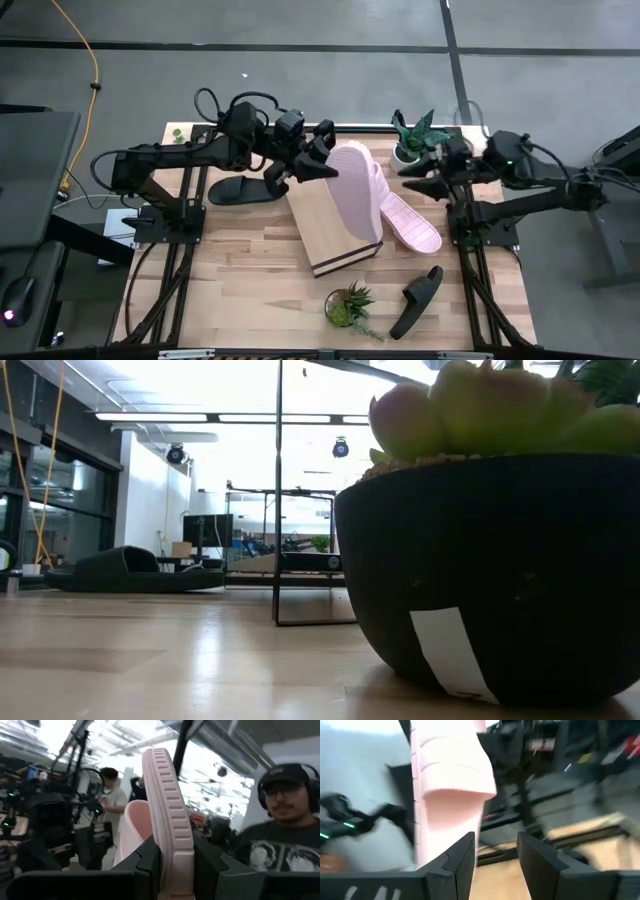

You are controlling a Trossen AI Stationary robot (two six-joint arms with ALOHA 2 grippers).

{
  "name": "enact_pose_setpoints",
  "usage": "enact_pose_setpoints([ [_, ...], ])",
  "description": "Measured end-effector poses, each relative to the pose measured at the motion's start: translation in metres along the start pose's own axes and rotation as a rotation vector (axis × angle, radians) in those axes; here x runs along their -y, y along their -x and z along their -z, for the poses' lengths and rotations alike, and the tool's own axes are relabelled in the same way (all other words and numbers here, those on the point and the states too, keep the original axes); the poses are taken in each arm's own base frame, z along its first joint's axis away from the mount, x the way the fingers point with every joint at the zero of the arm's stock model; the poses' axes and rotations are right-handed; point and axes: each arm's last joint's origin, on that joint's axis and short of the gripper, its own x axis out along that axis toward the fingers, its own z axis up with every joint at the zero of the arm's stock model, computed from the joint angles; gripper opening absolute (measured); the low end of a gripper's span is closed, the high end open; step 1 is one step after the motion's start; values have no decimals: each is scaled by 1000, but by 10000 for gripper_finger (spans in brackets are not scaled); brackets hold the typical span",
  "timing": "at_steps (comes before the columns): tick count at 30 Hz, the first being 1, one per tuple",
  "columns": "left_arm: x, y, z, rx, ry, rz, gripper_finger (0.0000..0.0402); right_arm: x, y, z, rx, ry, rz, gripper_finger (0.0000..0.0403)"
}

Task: Pick and place slides into the shelf
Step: Put the left pink slides on the shelf

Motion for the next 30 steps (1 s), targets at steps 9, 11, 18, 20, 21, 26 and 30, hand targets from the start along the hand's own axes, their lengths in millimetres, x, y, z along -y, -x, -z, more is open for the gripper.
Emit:
enact_pose_setpoints([
  [9,1,1,9,-129,-116,140,68,-9,0,-6,32,-362,-117,138],
  [11,1,1,11,-145,-166,154,68,-9,-2,-5,13,-450,-133,138],
  [18,-4,3,24,-242,-320,155,64,-10,-32,14,-138,-735,-131,138],
  [20,-5,4,27,-269,-354,166,56,-9,-41,19,-170,-792,-122,138],
  [21,-5,6,28,-283,-369,173,52,-9,-43,21,-177,-812,-118,138],
  [26,4,17,16,-292,-471,179,46,-5,-48,14,-101,-863,-133,142],
  [30,11,21,8,-276,-595,173,50,0,-54,17,-93,-896,-86,160],
])
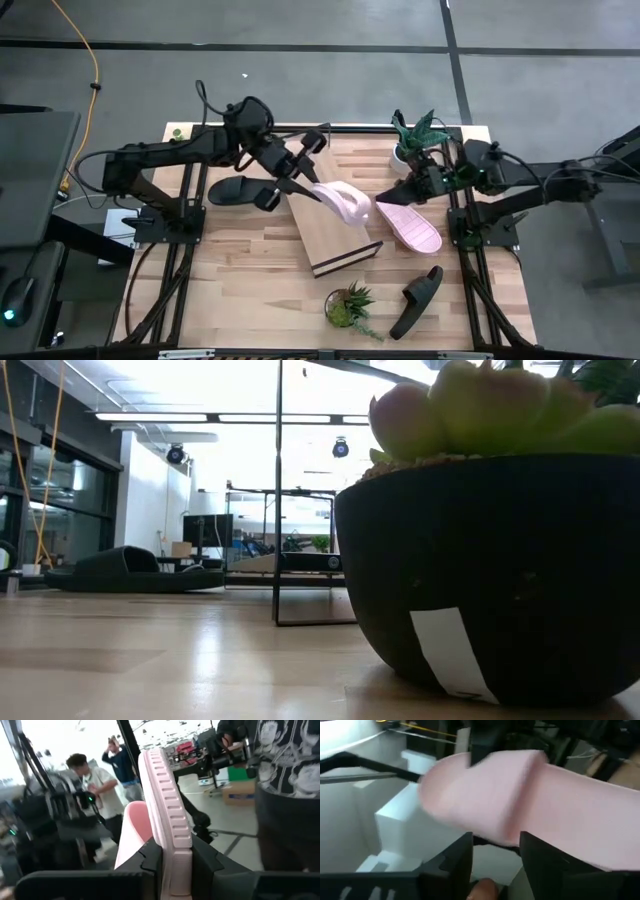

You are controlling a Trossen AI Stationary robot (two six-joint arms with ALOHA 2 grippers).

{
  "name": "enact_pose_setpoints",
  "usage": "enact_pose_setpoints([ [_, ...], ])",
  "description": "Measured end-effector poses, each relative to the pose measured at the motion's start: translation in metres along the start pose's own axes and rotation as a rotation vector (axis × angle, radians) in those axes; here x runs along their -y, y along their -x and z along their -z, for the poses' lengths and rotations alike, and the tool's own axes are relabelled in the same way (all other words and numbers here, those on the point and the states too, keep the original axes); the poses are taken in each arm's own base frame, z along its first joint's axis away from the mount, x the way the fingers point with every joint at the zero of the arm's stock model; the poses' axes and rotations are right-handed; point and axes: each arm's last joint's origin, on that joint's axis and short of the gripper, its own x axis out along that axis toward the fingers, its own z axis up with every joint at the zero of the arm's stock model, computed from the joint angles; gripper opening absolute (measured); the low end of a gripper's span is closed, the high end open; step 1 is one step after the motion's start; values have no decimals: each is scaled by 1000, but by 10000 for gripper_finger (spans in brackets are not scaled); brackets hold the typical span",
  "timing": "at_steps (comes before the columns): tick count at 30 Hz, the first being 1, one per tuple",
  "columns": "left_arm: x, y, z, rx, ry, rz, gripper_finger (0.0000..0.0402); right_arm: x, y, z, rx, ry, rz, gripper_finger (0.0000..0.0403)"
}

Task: Pick and place slides into the shelf
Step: Put the left pink slides on the shelf

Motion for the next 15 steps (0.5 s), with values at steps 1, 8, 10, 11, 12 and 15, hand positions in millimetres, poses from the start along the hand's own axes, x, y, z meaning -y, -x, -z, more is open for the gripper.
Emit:
enact_pose_setpoints([
  [1,0,0,-1,1,-19,-5,50,1,-2,0,0,0,-1,165],
  [8,0,0,-1,-2,-37,-8,50,2,-17,-4,33,13,-64,186],
  [10,0,0,-1,1,-43,-7,50,5,-21,-4,31,11,-57,186],
  [11,0,0,-1,0,-42,-7,50,7,-23,-4,29,9,-53,186],
  [12,0,0,-1,0,-41,-6,51,8,-24,-5,29,8,-54,186],
  [15,1,0,-1,3,-40,1,51,8,-28,-6,33,24,-78,186],
])
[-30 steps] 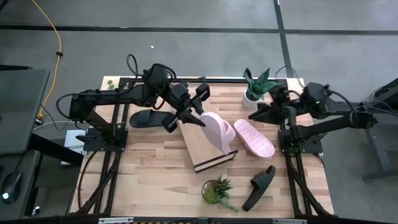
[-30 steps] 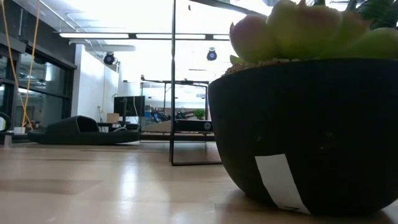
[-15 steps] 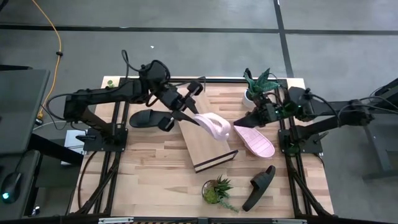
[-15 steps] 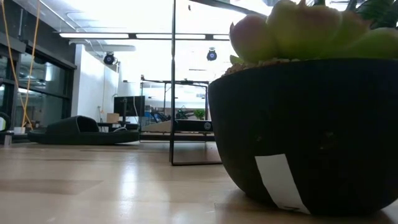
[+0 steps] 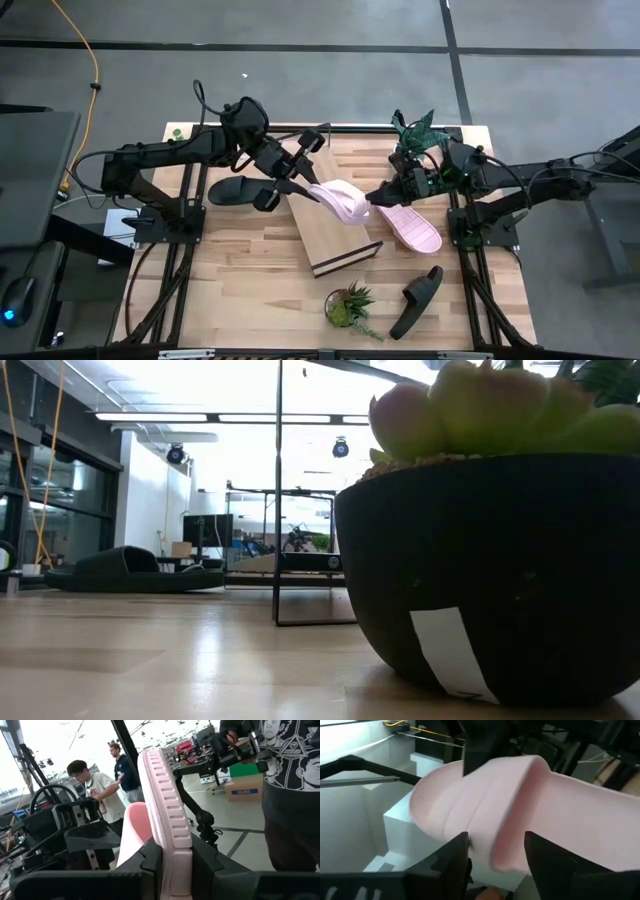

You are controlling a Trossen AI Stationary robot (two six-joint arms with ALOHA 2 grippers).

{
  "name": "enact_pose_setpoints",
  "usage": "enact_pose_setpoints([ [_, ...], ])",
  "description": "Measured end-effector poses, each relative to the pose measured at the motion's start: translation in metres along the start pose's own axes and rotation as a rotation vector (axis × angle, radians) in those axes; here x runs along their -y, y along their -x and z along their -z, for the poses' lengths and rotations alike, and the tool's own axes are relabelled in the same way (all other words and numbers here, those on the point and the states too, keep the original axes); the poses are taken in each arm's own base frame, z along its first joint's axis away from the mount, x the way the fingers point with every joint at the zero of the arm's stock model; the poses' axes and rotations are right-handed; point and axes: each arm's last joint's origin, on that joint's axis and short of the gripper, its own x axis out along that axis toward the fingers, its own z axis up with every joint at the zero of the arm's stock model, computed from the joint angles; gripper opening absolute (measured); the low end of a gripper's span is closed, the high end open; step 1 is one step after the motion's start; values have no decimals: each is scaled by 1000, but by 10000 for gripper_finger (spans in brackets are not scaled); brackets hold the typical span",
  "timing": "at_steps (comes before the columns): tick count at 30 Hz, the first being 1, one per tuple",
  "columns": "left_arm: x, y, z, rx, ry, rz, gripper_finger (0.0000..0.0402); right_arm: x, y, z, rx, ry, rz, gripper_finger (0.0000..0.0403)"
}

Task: Pick and place slides into the shelf
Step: Put the left pink slides on the shelf

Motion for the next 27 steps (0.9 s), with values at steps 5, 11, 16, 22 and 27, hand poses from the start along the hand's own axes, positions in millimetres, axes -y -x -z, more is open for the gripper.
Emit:
enact_pose_setpoints([
  [5,0,0,0,3,-3,3,51,-4,-7,-2,4,31,-105,186],
  [11,-1,0,-1,-1,-6,-18,51,1,-16,-2,-24,34,-131,185],
  [16,-1,0,0,-14,-27,-40,51,2,-23,-3,-27,49,-200,181],
  [22,-2,0,0,-15,-30,-47,51,1,-25,-4,-16,74,-234,132],
  [27,-2,0,0,-20,-19,-56,52,0,-25,-4,-11,91,-242,62],
])
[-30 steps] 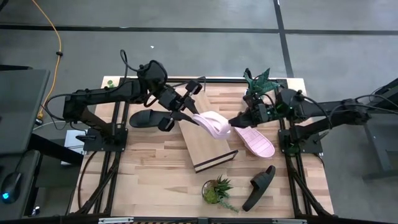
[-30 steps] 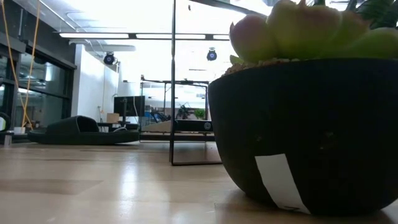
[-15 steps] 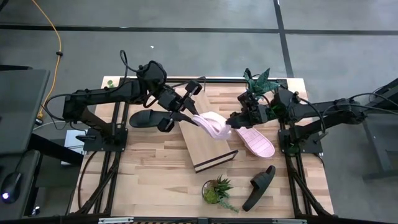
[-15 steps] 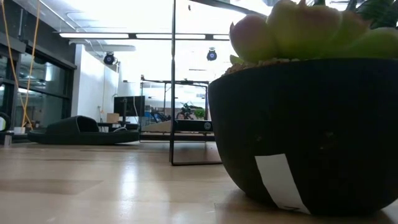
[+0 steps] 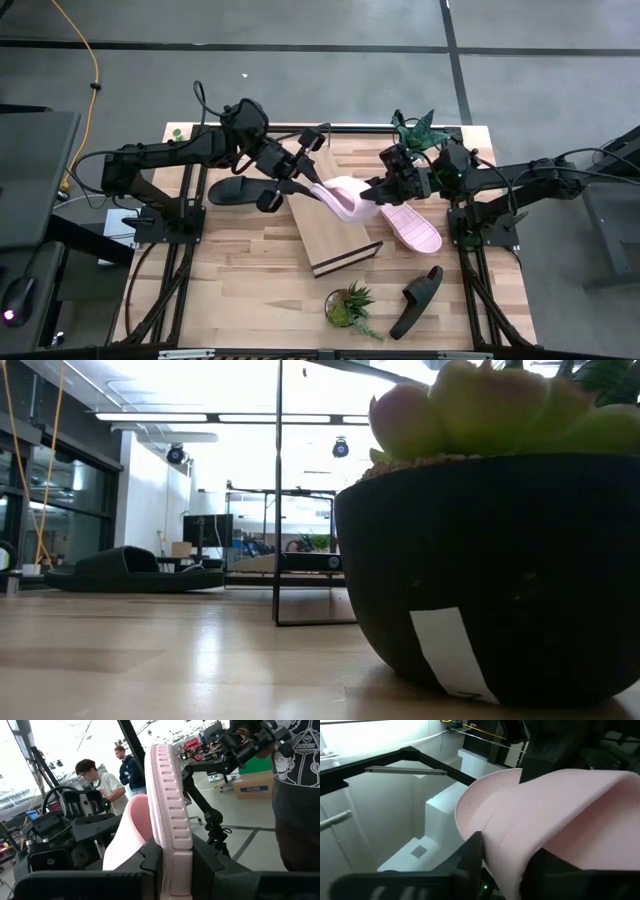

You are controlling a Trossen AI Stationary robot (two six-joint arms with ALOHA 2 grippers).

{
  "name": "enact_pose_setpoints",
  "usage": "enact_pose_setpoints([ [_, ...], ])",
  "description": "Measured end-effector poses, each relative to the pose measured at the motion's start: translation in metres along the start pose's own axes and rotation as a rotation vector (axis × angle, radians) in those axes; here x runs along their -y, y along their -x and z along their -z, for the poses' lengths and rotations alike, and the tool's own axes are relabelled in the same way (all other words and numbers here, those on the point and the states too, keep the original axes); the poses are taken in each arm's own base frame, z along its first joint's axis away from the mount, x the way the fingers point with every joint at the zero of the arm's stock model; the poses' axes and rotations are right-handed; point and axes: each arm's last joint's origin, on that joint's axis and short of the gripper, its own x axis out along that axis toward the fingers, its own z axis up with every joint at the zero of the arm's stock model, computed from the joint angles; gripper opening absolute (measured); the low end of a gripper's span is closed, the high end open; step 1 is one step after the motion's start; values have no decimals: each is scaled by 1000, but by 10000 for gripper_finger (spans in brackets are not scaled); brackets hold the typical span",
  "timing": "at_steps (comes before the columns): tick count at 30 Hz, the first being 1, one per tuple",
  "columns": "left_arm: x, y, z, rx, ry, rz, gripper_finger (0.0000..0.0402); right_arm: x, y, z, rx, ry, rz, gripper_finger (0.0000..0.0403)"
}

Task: Pick and place slides into the shelf
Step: Put the left pink slides on the shelf

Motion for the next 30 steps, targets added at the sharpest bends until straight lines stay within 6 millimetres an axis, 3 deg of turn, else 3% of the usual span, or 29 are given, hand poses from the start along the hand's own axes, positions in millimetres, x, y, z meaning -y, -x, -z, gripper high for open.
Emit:
enact_pose_setpoints([
  [5,-3,0,0,-21,72,-88,81,-2,0,-1,5,4,-11,6],
  [16,-11,2,-12,-2,79,-219,215,-9,7,-1,23,28,24,2],
  [23,-22,17,-30,-80,103,-348,272,-19,33,2,26,77,224,1],
  [30,-31,35,-45,-193,212,-433,275,-25,67,8,34,153,493,0],
])
